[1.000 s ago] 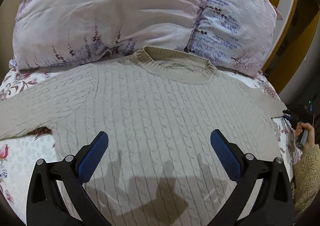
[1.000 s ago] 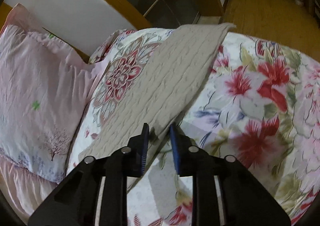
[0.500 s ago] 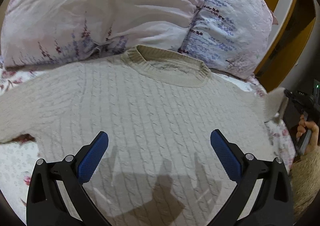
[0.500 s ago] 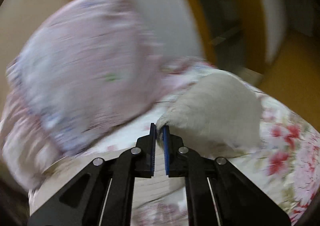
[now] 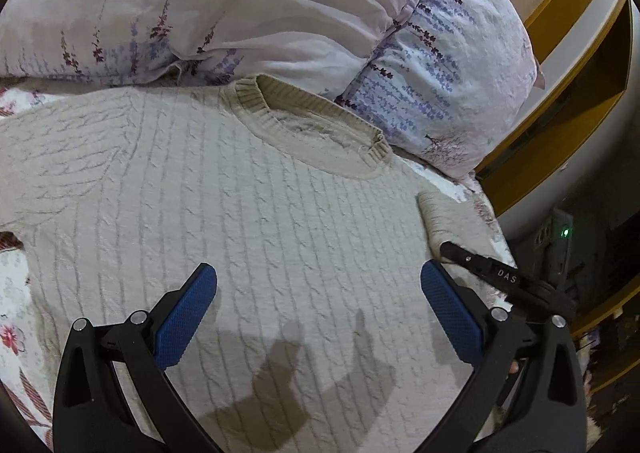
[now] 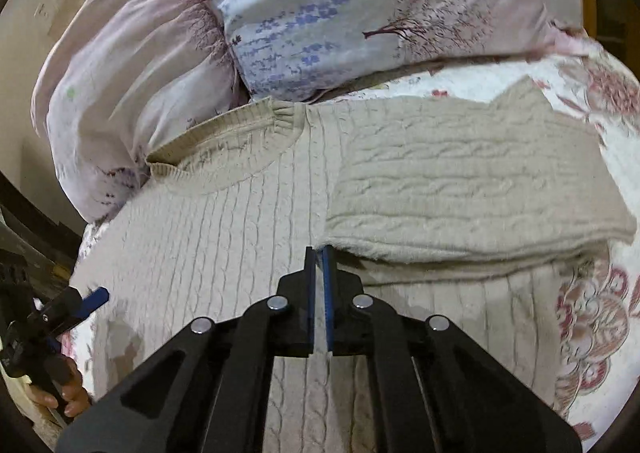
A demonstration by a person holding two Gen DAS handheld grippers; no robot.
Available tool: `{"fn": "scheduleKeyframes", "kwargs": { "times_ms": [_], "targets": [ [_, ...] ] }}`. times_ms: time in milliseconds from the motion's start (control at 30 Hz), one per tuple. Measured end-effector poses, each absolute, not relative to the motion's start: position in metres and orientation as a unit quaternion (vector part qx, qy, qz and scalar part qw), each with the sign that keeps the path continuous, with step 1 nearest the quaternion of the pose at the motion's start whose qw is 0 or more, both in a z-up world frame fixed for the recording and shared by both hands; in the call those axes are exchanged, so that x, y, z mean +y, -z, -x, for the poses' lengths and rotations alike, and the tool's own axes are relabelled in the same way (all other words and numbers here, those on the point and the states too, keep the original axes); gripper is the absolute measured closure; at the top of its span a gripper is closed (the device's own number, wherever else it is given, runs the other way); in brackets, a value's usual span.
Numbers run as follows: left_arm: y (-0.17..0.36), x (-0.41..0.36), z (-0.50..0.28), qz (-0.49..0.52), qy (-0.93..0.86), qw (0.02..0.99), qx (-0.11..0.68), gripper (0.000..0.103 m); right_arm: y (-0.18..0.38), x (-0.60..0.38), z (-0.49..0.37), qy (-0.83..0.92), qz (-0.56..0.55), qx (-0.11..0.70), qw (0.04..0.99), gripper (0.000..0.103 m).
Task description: Fold small clothes
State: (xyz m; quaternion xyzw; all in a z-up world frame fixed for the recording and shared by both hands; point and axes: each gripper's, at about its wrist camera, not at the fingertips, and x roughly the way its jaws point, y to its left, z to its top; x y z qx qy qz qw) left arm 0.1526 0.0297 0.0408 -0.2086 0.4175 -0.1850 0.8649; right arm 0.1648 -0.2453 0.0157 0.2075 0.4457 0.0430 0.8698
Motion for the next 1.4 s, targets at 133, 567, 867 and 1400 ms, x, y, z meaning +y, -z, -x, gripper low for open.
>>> {"fn": "scheduleKeyframes", "kwargs": {
  "times_ms": [133,567,867,1400],
  "targets": [
    [-0.039,0.031,-0.16,0.235,0.197,0.852,0.423,0.001,-0.02,-0.275,-0.161,-0.009,-0.272,0.427,0.862,0.054],
    [-0.028,0.055,-0.17,0.306,0.198,0.825,0.433,0.017,-0.074,-0.257,-0.181,0.123,-0.155,0.349,0.916,0.092],
    [-0.02,0.063,-0.175,0.36,0.206,0.798,0.436,0.021,-0.035,-0.103,-0.21,-0.111,-0.001,0.443,0.89,0.078],
    [-0.004,0.03,-0.216,0.442,0.202,0.737,0.47,0.049,-0.023,-0.29,-0.142,-0.018,-0.349,0.433,0.831,0.052]
  ]
}}
